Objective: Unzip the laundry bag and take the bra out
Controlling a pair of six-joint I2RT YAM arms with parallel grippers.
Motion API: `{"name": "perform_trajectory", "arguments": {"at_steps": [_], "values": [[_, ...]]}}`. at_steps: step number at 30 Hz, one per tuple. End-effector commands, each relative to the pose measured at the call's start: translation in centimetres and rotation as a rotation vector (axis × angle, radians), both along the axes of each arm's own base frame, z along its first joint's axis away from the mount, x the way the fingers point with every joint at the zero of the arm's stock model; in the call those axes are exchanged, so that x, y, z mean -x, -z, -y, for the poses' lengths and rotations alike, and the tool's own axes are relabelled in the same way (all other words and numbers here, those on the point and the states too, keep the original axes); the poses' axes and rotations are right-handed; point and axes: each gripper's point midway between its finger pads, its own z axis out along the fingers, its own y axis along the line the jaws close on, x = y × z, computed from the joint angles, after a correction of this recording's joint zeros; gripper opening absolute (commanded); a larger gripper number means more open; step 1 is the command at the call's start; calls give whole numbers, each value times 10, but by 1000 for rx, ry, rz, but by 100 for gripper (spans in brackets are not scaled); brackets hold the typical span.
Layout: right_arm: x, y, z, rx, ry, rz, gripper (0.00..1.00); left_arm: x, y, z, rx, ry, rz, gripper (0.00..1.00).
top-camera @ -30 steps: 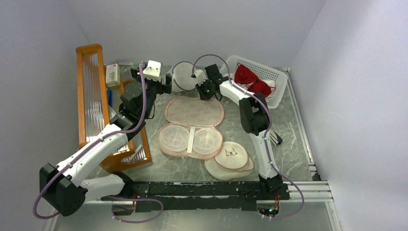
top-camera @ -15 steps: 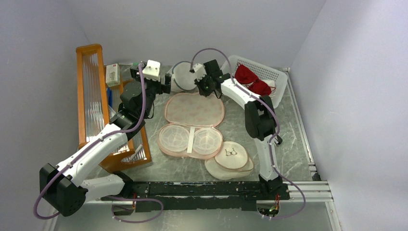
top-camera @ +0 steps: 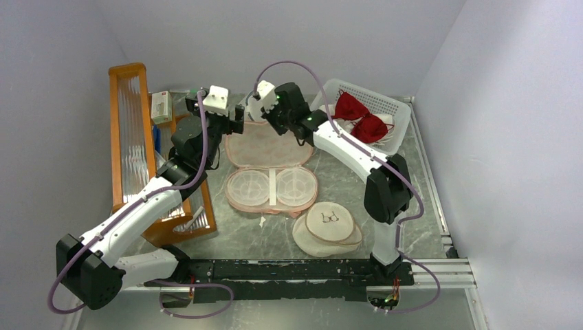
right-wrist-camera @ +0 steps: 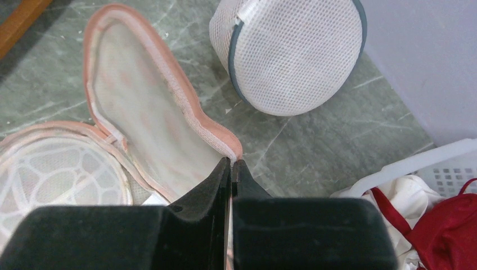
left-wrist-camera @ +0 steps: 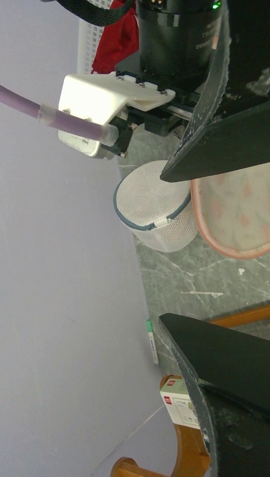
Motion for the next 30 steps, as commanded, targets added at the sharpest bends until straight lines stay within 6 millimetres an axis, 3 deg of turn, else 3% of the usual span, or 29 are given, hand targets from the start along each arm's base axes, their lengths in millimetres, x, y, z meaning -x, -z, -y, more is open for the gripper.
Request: {"name": "perform_trajectory", "arguments": {"at_steps": [1, 9, 13, 23, 30], "values": [[-12, -32, 3, -12, 88, 106, 0, 5, -30, -10, 43, -20, 66, 99], [-8, -53, 2, -5, 78, 152, 0, 9, -36, -15, 46, -32, 82, 99], [22, -35, -5, 46, -26, 149, 0, 10, -38, -16, 48, -35, 88, 99], [90, 4, 8, 91, -72, 78, 0, 12, -40, -18, 51, -39, 91, 99], [134, 36, 17, 54, -99, -67, 0, 12, -41, -21, 47, -51, 95, 99]]}}
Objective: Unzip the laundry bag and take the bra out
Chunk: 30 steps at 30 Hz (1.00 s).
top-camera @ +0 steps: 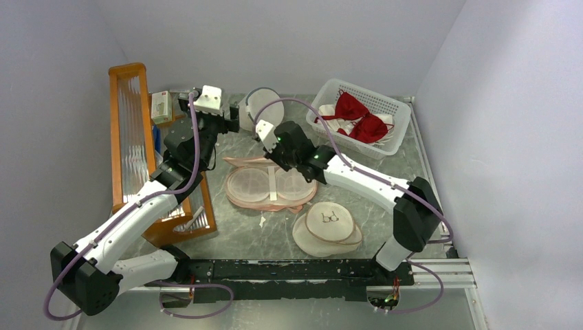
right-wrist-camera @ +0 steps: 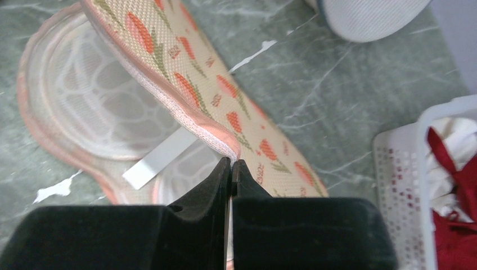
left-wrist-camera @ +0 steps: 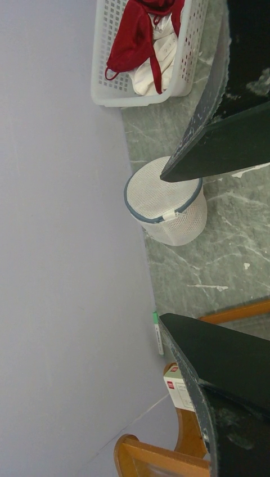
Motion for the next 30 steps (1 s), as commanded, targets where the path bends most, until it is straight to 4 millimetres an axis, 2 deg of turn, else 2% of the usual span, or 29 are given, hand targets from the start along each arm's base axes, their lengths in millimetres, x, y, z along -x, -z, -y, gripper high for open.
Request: {"name": "perform_trajectory", "arguments": {"at_steps": [1, 12, 18, 23, 27, 30], "values": [[29, 10, 1, -61, -6, -94, 0, 4, -25, -11, 31, -30, 59, 99], [91, 94, 19, -67, 4, -373, 0, 4, -23, -14, 20, -47, 55, 99], [105, 129, 19, -82, 25, -467, 0, 3, -22, -14, 16, -51, 52, 99], [108, 142, 15, -102, 36, -503, 0, 2, -20, -15, 10, -59, 49, 99], [107, 140, 12, -133, 45, -500, 0, 1, -19, -14, 6, -59, 45, 99], [110, 137, 8, -166, 40, -512, 10, 1, -19, -13, 9, -54, 45, 99]]}}
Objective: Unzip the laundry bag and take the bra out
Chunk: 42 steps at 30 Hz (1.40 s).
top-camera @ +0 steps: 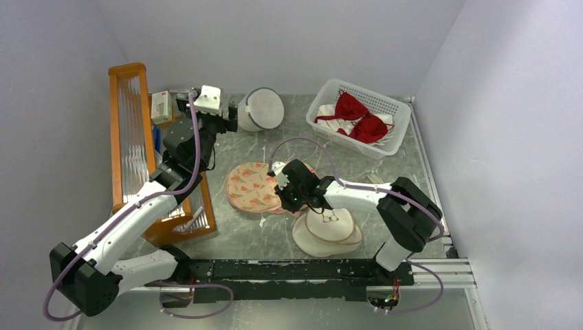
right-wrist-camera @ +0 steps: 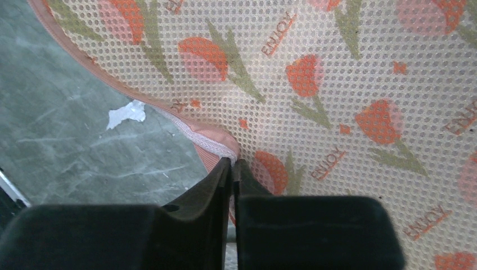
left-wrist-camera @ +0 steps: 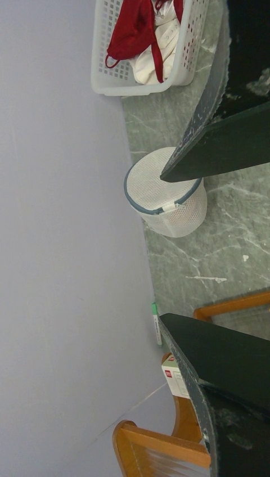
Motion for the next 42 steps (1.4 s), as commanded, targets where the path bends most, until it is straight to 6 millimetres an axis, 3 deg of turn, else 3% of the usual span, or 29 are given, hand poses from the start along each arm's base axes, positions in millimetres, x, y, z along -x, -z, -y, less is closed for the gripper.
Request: {"name": "perform_trajectory", "arguments": {"at_steps": [1, 4, 7, 9, 12, 15, 17, 20, 23, 26, 29, 35, 37, 42], "values": [[2, -9, -13, -83, 9, -11, 14, 0, -16, -6, 23, -20, 39, 99], [-1, -23, -10, -114, 44, 29, 34, -1, -15, -1, 31, 0, 29, 99], [-13, -50, -5, -182, 89, 121, 56, 0, -15, 6, 53, 40, 17, 99], [-27, -74, -2, -237, 127, 195, 69, -1, -14, 13, 76, 68, 6, 99], [-60, -100, 10, -265, 220, 272, 79, -2, -11, 23, 95, 116, -14, 99], [-104, -128, 42, -311, 385, 318, 83, -2, -9, 34, 108, 166, -33, 99], [-133, -151, 82, -350, 529, 367, 86, -1, -8, 39, 109, 193, -42, 99], [-153, -197, 141, -356, 691, 493, 89, -3, -7, 39, 112, 188, -52, 99], [-148, -242, 185, -325, 799, 614, 91, -3, -7, 39, 113, 183, -56, 99], [-125, -284, 217, -332, 878, 718, 93, -2, -13, 41, 120, 196, -63, 99], [-108, -300, 238, -335, 959, 759, 96, 2, -32, 38, 138, 201, -45, 99], [-71, -343, 260, -436, 1067, 827, 100, -2, -78, 26, 160, 148, -64, 99], [-58, -373, 257, -455, 996, 888, 100, 4, -91, 26, 198, 168, -47, 99], [-45, -394, 263, -453, 1020, 903, 100, 22, -115, 20, 258, 198, -15, 99]]}}
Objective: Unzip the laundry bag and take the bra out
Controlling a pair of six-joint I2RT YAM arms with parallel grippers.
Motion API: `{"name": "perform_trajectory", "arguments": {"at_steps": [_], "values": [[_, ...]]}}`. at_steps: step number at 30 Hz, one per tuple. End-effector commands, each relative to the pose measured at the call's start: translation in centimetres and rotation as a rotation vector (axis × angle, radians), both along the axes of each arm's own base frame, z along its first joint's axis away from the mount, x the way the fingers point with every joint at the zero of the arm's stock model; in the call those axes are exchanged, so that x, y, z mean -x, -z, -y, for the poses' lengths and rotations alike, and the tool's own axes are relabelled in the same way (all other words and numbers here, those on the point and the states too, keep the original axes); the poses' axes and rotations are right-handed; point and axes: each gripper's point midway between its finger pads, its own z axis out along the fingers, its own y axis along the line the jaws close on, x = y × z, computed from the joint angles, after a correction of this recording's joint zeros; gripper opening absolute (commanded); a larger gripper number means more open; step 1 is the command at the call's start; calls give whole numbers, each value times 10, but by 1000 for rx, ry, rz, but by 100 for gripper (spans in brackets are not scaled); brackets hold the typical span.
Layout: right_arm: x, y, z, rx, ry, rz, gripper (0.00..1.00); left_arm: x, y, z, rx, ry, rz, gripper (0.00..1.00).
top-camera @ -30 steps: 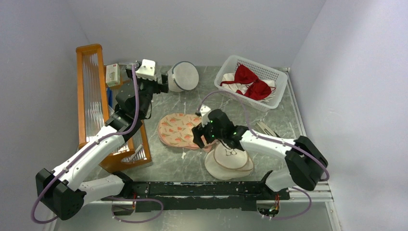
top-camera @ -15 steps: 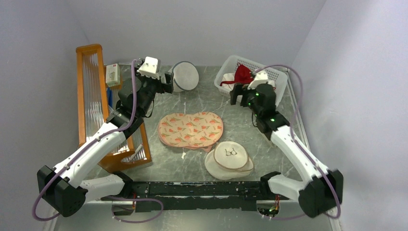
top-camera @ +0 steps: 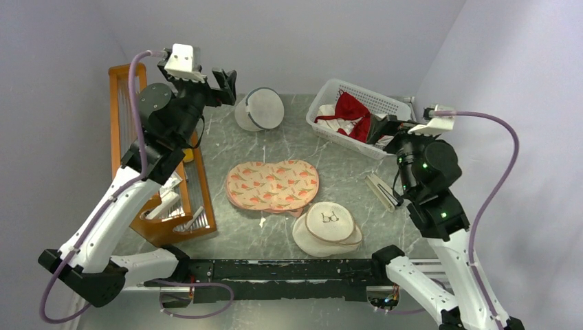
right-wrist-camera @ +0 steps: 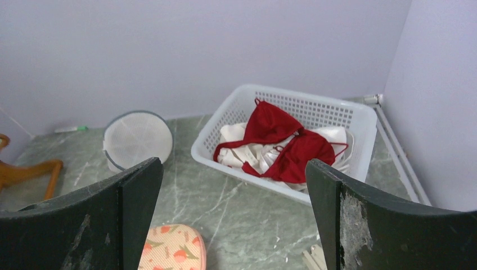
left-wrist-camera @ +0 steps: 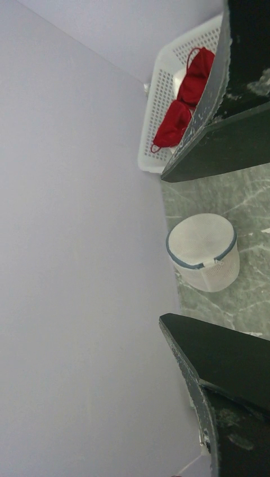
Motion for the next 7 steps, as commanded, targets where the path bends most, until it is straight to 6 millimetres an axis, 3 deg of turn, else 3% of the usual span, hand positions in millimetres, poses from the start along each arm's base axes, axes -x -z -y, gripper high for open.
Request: {"name": "perform_trajectory", "arguments": {"at_steps": [1, 7], "values": [[14, -17, 11, 15, 47, 12, 100, 16, -12, -4, 49, 30, -18, 99], [25, -17, 19, 23, 59, 48, 100, 23, -8, -10, 34, 22, -21, 99]]}}
